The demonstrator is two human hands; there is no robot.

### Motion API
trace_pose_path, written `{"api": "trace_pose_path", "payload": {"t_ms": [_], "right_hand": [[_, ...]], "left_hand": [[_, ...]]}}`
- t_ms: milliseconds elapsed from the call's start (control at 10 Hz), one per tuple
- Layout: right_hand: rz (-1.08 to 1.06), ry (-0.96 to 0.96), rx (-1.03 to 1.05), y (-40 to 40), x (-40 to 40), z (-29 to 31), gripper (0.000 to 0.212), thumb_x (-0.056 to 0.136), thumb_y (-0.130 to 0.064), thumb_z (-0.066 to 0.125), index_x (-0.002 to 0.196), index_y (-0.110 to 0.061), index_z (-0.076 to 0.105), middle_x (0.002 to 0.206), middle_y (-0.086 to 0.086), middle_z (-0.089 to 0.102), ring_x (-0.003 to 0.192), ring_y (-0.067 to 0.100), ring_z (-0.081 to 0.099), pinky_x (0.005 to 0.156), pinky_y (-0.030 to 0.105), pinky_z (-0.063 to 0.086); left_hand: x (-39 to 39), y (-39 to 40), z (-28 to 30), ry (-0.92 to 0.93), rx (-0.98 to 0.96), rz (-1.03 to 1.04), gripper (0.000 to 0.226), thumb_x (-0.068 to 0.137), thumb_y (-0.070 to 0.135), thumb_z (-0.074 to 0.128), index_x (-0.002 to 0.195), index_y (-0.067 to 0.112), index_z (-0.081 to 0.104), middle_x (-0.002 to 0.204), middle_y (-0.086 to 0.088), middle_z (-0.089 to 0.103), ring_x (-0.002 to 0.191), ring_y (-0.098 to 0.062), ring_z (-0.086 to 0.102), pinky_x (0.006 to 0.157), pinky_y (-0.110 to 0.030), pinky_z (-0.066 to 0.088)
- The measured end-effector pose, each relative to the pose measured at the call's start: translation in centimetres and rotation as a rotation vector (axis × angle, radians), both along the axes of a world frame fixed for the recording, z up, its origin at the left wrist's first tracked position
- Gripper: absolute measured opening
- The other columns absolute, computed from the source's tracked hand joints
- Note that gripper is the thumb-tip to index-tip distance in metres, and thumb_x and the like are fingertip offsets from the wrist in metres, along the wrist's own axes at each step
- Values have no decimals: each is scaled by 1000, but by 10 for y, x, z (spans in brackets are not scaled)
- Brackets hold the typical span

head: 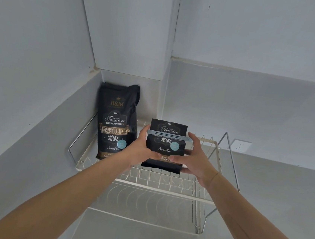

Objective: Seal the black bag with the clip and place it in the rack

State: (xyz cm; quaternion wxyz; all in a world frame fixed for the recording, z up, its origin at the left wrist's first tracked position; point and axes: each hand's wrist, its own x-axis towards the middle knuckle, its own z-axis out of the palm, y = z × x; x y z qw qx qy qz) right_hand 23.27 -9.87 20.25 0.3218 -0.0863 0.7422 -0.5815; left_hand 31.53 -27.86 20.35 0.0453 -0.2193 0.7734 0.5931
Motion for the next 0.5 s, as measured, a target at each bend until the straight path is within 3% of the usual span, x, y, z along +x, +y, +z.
{"api": "trace_pose_path", "payload": {"t_ms": [200,300,400,500], "right_hand": [[-24,36,33,4,2,9,95,74,-5,81,142,-41,25,134,10,53,116,33,57,88,50,57],[-9,162,97,10,3,15,87,78,-15,79,143,-40,27,139,7,48,120,30,51,94,49,53],[17,305,134,19,6,21,78,79,-22,78,141,-38,33,142,4,48,121,23,48,96,42,48],[79,524,201,39,11,35,52,82,-36,72,129,-39,50,137,-8,51,115,12,47,93,34,45]], "left_hand": [[1,2,1,2,-35,8,107,76,5,79,148,35,7,98,20,51,84,3,53,76,-19,46],[8,5,1,-13,-53,57,102,77,12,79,147,36,10,108,13,50,95,-5,51,80,-24,46],[19,11,6,-2,-95,84,94,77,18,79,146,36,17,112,10,50,89,-3,52,66,-16,45],[34,24,18,87,-261,162,75,80,27,76,140,34,32,134,3,50,110,-13,54,75,-23,47]]}}
